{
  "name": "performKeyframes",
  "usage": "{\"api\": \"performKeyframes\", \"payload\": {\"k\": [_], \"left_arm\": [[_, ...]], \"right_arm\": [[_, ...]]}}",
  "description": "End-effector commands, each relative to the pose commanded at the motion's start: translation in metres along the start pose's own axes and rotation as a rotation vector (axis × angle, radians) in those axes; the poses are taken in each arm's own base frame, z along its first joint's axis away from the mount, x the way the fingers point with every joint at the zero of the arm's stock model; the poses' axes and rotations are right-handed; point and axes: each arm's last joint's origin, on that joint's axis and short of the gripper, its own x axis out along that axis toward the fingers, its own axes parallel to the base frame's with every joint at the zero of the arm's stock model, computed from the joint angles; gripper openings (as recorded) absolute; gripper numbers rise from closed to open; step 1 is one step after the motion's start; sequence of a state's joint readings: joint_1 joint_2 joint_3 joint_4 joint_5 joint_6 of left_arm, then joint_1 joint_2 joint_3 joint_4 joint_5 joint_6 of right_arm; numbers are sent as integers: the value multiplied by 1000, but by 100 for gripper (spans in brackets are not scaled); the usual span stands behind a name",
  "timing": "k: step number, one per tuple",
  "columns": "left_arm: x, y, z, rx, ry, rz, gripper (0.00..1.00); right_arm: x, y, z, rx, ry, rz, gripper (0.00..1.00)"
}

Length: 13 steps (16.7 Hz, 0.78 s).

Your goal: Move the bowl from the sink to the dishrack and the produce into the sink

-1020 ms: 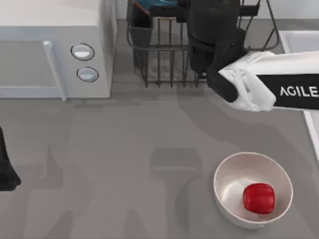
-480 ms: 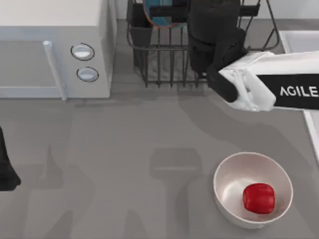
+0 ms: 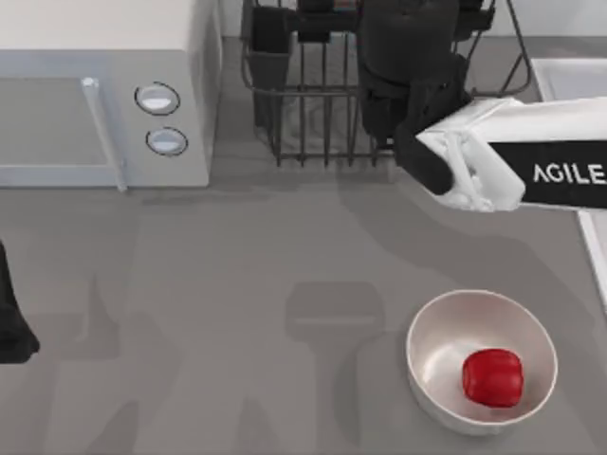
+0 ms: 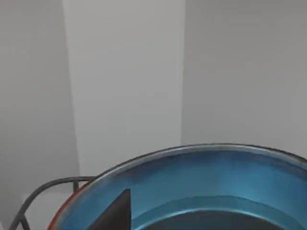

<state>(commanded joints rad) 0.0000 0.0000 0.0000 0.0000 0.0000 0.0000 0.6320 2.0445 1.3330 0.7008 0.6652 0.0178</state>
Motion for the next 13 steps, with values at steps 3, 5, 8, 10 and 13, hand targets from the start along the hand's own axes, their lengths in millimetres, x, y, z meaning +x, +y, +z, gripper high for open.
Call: {"api": "performKeyframes", "payload": {"k": [3,5,8,10,13], "left_arm": [[0,0,0,0,0,0,100],[0,0,0,0,0,0,100],[0,0,0,0,0,0,100],[0,0,0,0,0,0,100],[0,0,0,0,0,0,100]], "right_arm": [[0,0,0,0,0,0,100],[0,0,0,0,0,0,100],[-2,1,-2,-7,11,13,100],[-8,-5,-7,-35,55,58,100],[-25,-34,-11,-83,144,150,100]]}}
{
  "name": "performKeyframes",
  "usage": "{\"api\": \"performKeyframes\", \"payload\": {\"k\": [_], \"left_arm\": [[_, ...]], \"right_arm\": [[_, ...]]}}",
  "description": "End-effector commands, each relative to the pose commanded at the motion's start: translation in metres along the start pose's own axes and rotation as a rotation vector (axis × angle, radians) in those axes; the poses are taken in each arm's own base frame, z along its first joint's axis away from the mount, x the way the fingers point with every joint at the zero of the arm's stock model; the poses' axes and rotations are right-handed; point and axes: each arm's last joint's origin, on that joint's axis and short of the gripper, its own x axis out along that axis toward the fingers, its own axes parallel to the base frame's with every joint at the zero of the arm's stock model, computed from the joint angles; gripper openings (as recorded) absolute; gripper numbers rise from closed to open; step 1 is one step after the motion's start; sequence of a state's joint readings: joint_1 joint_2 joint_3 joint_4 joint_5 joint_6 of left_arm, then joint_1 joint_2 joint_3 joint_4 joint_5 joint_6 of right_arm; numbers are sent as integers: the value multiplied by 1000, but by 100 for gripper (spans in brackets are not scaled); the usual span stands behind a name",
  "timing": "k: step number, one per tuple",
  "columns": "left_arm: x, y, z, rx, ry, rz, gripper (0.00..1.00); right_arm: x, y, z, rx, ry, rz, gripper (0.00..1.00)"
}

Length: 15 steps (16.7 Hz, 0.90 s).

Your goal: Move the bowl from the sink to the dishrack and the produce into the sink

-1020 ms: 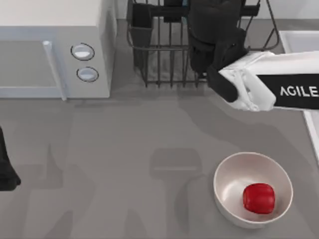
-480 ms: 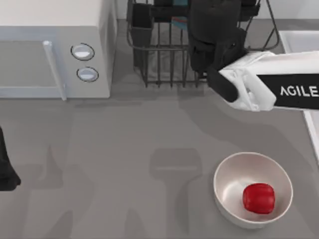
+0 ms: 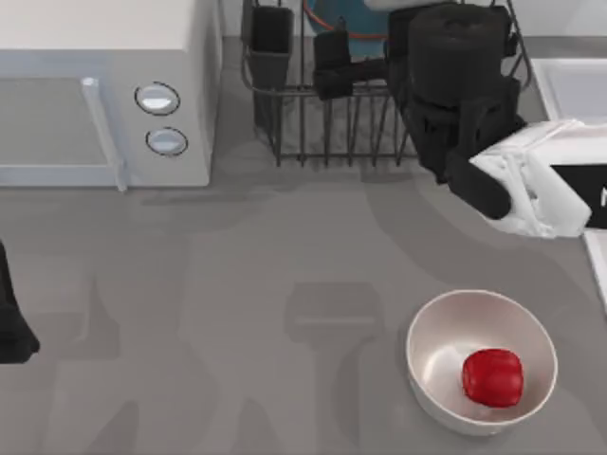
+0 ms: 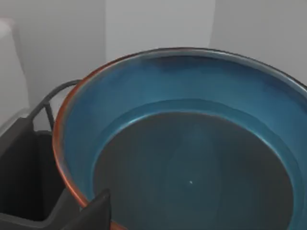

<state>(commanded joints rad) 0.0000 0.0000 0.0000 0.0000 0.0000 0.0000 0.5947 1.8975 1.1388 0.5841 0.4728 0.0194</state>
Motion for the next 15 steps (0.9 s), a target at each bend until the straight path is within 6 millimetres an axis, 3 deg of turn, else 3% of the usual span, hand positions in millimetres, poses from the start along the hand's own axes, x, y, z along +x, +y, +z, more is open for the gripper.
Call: {"api": "performKeyframes", "payload": {"k": [3,8,15], "left_arm": [[0,0,0,0,0,0,100],[0,0,0,0,0,0,100],[0,0,0,0,0,0,100]], "right_arm": [[-37,-51,-13,-31,97,55,100],[-125,-131,-51,-42,234,37,100],[-244,-181,-20,42,-232,-106,100]]}}
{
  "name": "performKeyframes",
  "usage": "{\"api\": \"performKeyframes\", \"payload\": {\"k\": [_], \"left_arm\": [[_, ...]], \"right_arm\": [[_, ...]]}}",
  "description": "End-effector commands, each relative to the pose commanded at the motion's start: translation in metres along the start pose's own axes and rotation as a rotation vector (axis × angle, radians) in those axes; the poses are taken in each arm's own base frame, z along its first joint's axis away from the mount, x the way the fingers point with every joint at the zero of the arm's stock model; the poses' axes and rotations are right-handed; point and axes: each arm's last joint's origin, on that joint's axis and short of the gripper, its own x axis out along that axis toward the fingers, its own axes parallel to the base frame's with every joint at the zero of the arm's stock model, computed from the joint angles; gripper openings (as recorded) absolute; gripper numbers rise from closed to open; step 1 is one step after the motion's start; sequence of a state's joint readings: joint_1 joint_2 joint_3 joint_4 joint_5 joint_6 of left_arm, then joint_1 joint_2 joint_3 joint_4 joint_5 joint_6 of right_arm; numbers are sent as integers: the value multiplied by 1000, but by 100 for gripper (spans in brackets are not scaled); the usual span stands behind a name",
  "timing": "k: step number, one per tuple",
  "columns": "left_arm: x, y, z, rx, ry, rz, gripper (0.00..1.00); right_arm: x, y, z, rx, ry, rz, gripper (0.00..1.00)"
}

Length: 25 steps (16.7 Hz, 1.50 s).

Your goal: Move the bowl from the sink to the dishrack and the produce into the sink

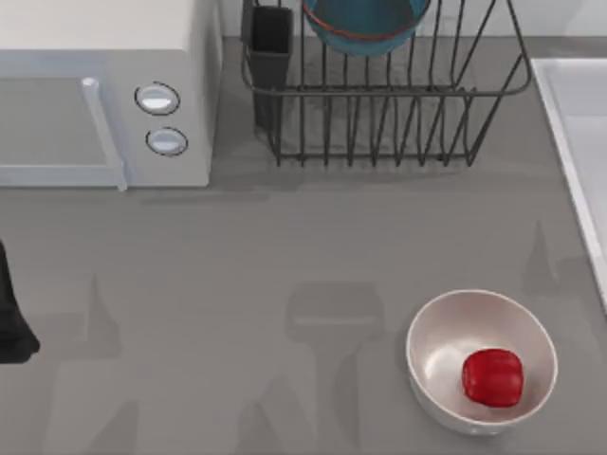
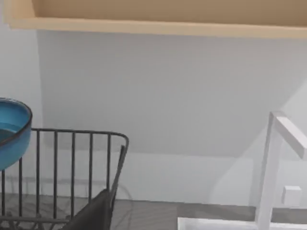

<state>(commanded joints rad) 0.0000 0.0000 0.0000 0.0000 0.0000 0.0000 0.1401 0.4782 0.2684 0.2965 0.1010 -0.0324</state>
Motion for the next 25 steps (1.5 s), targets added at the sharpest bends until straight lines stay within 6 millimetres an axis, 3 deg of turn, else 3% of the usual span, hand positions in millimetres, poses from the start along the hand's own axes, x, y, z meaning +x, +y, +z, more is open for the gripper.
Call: {"api": "performKeyframes", "payload": {"k": [2,4,8,10,25], "left_arm": [[0,0,0,0,0,0,100],[0,0,0,0,0,0,100],[0,0,0,0,0,0,100],[0,0,0,0,0,0,100],[0,0,0,0,0,0,100]], "right_arm": [[-21,-8,-5,4,-57,-40,100],[-34,-13,-25,4,-47,-77,100],[-42,-15,-65,22,55,-61,100],[-43,-13,-75,30,88,-40,100],[-43,-13,-75,30,88,-40,100]]}}
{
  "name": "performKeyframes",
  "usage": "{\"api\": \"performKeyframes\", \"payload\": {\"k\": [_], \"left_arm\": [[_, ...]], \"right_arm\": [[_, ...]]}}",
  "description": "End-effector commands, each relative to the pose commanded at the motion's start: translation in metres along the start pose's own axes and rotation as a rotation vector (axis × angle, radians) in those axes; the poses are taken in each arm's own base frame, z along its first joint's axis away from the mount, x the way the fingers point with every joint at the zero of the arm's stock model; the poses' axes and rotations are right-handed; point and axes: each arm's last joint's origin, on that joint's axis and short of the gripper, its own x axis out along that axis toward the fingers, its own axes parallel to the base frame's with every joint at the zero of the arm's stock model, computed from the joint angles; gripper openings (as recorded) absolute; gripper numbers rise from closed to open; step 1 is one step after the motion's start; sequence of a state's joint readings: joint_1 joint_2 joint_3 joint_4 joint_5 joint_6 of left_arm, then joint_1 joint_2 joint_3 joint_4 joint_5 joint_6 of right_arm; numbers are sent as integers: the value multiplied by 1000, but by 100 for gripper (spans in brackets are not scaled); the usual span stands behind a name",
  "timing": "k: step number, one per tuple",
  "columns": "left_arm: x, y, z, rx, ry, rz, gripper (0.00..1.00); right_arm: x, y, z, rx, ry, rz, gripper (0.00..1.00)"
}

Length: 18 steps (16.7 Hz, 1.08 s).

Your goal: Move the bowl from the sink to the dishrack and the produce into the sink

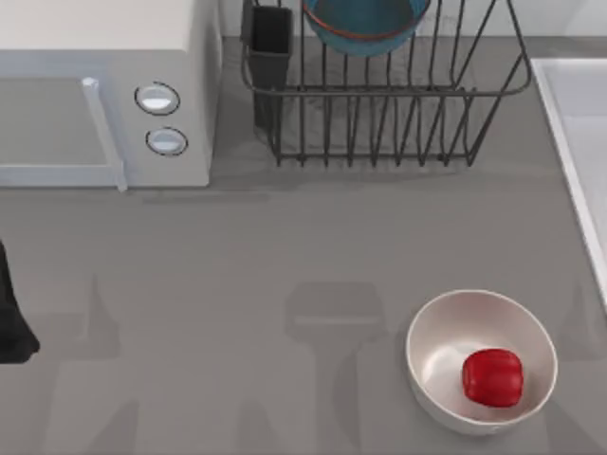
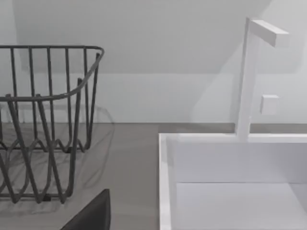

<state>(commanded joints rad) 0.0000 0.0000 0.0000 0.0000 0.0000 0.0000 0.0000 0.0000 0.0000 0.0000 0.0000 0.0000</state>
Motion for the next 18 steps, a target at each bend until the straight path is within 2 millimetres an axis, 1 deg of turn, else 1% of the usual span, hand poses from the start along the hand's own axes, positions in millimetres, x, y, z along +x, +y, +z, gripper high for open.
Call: {"api": "performKeyframes", "payload": {"k": [12,15,18], "left_arm": [[0,0,0,0,0,0,100],[0,0,0,0,0,0,100],[0,0,0,0,0,0,100]], "right_arm": [[0,0,0,1,0,1,100],[0,6,12,46,53,54,100],[5,20,34,127,202,157,100]]}}
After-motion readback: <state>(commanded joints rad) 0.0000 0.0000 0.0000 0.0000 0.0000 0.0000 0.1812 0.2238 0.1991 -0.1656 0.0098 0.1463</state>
